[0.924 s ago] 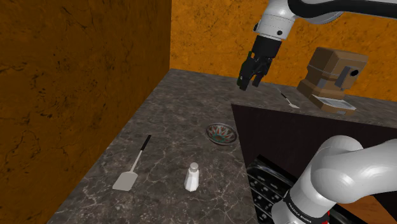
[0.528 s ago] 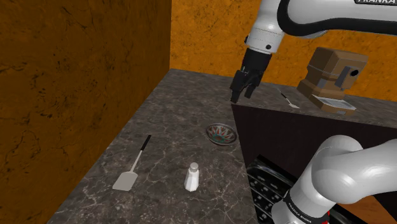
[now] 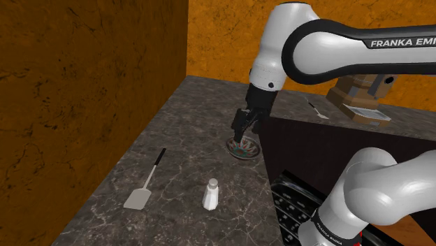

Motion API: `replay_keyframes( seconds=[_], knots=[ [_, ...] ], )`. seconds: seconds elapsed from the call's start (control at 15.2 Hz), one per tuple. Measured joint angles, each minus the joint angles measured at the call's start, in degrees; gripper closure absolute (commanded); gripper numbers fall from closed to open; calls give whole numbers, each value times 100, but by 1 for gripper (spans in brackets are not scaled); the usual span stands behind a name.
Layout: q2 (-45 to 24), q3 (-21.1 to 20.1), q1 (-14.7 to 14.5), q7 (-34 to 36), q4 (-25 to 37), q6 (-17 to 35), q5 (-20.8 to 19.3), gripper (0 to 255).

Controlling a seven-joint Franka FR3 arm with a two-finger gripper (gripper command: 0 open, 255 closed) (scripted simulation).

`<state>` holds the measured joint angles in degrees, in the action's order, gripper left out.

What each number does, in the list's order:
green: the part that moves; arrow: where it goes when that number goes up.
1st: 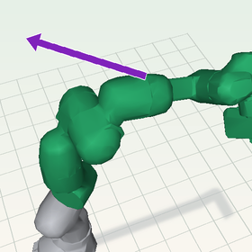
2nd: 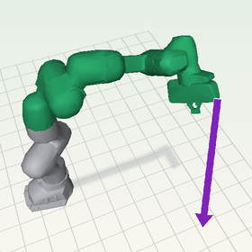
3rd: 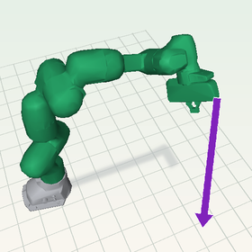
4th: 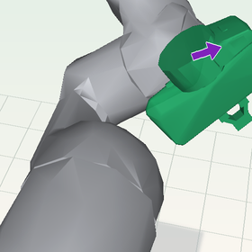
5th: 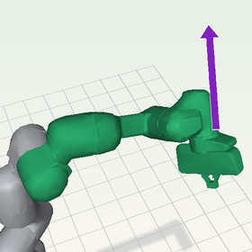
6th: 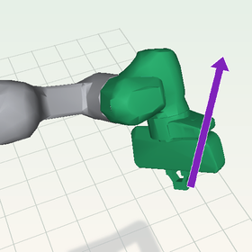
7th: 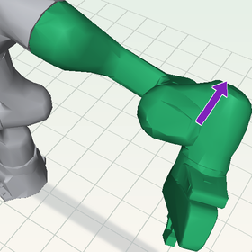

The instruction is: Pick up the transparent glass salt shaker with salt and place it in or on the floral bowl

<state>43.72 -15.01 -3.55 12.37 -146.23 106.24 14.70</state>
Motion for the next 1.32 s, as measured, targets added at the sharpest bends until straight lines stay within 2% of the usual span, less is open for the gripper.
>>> replay_keyframes(
  seconds=[0.66, 1.32],
  knots=[
    [-1228, -1260, -304, 1012, -340, 1638, 661, 0],
    [-1826, -1635, -313, 1176, -607, 2530, 778, 0]
  ],
)
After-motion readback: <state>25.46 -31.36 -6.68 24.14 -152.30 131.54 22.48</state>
